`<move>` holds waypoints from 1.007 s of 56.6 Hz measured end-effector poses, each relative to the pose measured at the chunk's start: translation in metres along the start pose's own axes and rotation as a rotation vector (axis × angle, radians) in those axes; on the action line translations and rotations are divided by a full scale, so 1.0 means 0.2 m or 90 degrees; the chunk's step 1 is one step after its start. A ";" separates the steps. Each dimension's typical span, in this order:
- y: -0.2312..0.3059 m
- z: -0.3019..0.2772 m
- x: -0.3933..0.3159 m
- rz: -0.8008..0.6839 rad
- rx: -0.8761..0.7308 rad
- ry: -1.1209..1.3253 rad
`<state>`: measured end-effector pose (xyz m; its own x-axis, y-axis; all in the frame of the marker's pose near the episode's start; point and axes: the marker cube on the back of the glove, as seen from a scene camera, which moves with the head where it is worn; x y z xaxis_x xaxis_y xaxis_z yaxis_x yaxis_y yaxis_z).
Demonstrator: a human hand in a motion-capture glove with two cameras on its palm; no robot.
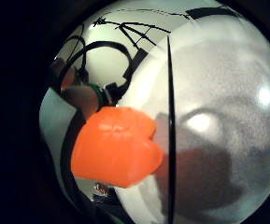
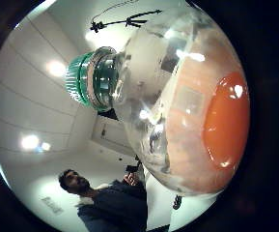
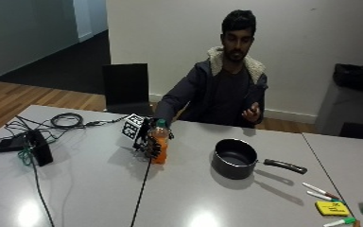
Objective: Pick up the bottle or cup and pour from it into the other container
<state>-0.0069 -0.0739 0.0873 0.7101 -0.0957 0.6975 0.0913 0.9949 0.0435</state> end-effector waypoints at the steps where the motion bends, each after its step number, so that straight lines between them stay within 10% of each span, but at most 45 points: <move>1: 0.00 0.00 -0.01 0.000 -0.001 0.008; 12: 0.02 -0.05 -0.31 -0.156 -0.047 0.096; 32: 0.07 0.22 -1.02 -0.145 -0.124 0.579; 38: 0.02 0.44 -1.08 -0.213 0.022 0.650; 57: 0.23 0.90 -1.13 -0.281 -0.082 1.020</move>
<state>-0.2877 -0.0006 0.0604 0.5577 -0.3656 -0.7452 0.4611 0.8830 -0.0881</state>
